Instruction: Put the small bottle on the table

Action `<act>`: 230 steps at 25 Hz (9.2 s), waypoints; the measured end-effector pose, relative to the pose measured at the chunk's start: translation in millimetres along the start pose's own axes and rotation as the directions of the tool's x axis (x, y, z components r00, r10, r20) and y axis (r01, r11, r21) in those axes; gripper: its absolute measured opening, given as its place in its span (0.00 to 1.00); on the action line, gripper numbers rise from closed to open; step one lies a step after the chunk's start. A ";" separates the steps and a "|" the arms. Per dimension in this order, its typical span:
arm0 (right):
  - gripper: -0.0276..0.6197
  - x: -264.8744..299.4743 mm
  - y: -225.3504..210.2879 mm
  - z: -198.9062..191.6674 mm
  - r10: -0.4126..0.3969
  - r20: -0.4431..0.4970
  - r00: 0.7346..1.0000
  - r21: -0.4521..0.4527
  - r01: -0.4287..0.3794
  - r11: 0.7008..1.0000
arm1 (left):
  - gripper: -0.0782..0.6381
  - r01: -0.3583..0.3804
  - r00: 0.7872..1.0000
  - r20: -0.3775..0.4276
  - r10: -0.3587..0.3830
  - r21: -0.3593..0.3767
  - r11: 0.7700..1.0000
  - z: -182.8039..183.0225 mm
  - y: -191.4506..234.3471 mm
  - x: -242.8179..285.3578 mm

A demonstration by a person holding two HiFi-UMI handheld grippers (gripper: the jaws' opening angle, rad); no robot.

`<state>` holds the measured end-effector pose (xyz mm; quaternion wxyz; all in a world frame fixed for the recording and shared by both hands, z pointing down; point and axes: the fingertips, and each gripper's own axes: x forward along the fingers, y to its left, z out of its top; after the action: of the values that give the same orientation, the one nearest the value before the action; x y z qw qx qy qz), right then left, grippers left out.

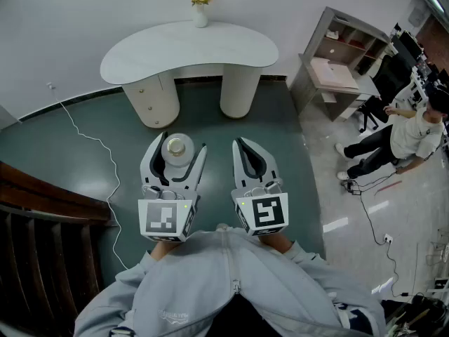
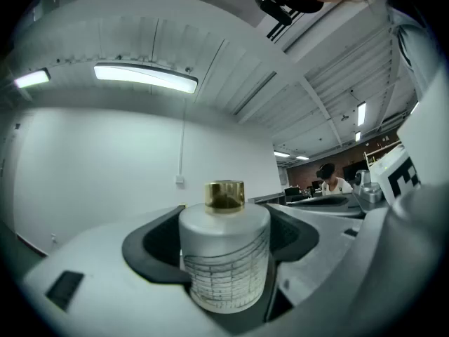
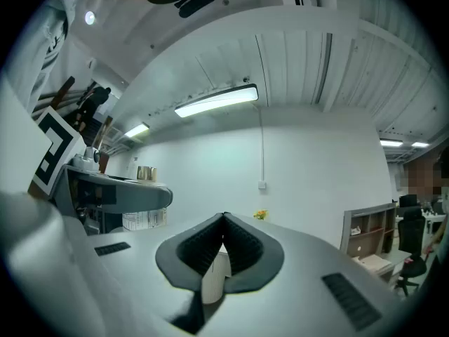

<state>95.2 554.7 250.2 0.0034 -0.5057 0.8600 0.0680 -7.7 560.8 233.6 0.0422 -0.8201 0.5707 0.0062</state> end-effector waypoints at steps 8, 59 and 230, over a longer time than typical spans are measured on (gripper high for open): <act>0.08 2.0 -17.8 0.2 0.008 0.017 1.000 -0.011 -0.008 1.000 | 0.58 -0.045 0.999 0.012 0.045 0.002 0.999 -3.5 -7.7 11.0; 0.09 302.7 -89.8 -38.5 -0.110 0.004 0.994 -0.007 0.110 0.994 | 0.58 0.096 0.995 0.013 -0.096 -0.020 0.995 -44.3 162.3 272.6; 0.08 850.8 -332.7 -395.8 0.031 -0.294 0.955 0.127 0.007 0.992 | 0.58 0.155 0.919 -0.353 -0.176 -0.085 0.984 -398.4 352.5 861.0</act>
<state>-6.0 -392.1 541.1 -0.0934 -0.5037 0.8565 -0.0630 -52.9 -396.6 558.4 -0.0852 -0.8535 0.4971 -0.1313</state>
